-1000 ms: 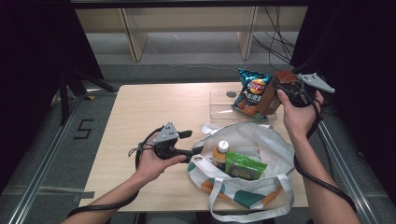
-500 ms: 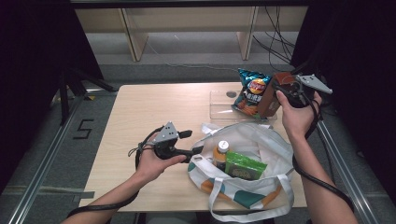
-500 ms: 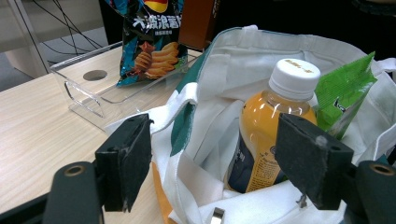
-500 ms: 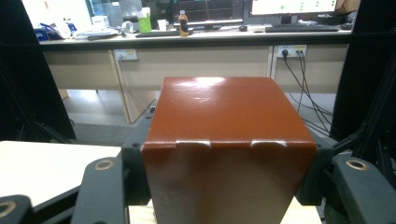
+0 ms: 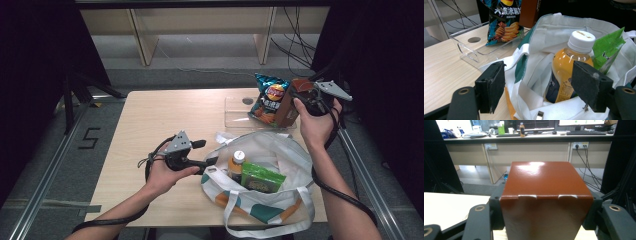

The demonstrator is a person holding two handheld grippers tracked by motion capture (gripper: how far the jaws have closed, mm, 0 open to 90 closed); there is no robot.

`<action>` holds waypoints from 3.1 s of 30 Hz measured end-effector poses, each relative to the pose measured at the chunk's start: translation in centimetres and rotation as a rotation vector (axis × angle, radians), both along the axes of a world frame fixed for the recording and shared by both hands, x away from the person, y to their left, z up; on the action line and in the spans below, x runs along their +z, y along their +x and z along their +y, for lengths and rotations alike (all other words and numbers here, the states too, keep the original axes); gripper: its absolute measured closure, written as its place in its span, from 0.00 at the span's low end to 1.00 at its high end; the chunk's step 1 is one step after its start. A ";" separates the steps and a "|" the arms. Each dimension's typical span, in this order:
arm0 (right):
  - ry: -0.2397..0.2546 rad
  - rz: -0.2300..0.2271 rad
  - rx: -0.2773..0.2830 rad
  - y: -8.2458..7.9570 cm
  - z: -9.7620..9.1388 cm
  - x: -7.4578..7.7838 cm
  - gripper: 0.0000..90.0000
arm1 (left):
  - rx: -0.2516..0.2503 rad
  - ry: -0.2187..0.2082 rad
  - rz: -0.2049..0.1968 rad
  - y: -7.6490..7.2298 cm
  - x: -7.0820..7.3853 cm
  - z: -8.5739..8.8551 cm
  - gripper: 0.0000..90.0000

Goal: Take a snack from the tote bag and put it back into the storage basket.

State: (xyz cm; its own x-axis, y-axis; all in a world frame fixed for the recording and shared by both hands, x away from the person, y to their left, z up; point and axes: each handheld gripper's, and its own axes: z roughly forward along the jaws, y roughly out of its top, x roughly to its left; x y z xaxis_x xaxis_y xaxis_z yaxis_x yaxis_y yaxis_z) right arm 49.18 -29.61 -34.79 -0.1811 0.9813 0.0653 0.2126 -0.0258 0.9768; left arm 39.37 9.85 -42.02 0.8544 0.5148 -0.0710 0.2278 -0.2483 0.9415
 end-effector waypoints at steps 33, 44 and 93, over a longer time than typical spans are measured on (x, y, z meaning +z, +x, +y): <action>-0.029 0.010 -0.038 0.6 -0.1 -0.6 0.44 | -0.001 -0.009 0.003 0.0 0.0 0.1 0.30; -0.033 0.032 -0.055 0.7 0.0 -1.1 0.43 | 0.001 -0.008 0.002 0.0 0.0 0.1 0.30; -0.031 0.121 -0.056 1.9 -0.2 -3.7 0.43 | 0.007 0.002 0.009 0.0 -0.1 0.0 0.30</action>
